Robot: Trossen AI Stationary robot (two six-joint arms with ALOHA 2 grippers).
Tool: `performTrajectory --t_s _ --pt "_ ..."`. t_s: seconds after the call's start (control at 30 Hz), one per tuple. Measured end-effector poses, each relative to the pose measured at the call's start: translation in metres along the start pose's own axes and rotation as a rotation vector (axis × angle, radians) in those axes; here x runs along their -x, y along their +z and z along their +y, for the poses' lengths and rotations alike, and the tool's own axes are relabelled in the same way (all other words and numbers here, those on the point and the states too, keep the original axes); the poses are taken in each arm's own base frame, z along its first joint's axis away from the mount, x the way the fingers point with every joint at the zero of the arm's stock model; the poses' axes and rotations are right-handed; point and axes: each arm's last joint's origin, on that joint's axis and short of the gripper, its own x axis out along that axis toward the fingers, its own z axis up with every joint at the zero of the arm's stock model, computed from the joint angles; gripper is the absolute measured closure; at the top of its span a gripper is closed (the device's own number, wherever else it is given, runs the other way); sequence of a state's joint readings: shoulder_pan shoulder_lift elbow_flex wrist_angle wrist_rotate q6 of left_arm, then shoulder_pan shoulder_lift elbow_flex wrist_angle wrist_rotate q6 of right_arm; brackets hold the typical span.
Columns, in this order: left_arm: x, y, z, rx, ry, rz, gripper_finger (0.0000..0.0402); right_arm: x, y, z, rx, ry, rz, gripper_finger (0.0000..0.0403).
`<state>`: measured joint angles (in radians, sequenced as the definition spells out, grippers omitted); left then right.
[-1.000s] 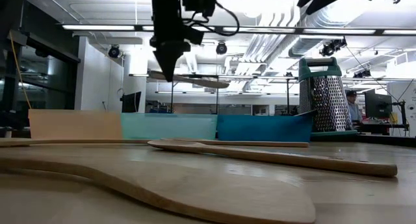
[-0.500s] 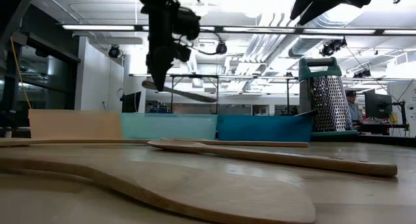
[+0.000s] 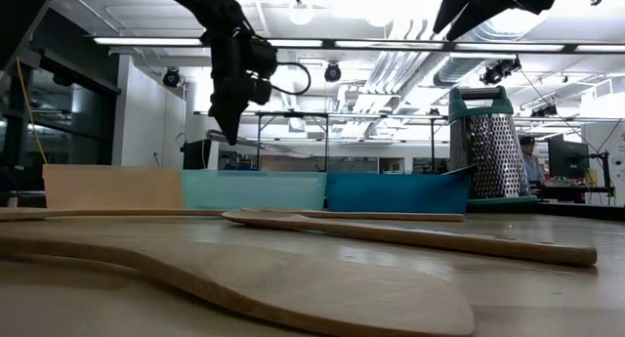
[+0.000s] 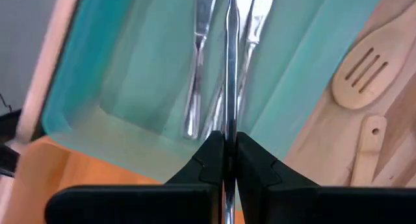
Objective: Pick & Place Kitchen Items
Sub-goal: Put the silver table knife into the green bin
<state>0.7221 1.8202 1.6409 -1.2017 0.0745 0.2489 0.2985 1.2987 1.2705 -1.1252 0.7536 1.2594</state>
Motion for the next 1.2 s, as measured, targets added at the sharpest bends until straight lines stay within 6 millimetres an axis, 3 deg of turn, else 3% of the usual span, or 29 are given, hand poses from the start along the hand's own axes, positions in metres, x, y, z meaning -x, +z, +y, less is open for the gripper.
performTrajectory --t_s 0.23,0.37,0.7,1.2 --pt "-0.007 0.003 0.002 -0.029 -0.055 -0.004 0.0388 0.0 0.0 0.001 -0.005 0.004 -0.003 0.0291" --pt "-0.022 0.007 0.006 -0.022 -0.056 0.027 0.0388 0.0 0.001 0.002 -0.015 0.012 -0.008 0.0291" --pt "-0.035 0.012 0.009 -0.02 -0.052 0.028 0.0388 0.0 0.001 0.002 -0.044 0.016 -0.009 0.0291" --pt "-0.071 0.017 0.013 0.001 -0.082 0.114 0.0388 0.0 0.002 0.006 -0.08 0.046 -0.017 0.0291"
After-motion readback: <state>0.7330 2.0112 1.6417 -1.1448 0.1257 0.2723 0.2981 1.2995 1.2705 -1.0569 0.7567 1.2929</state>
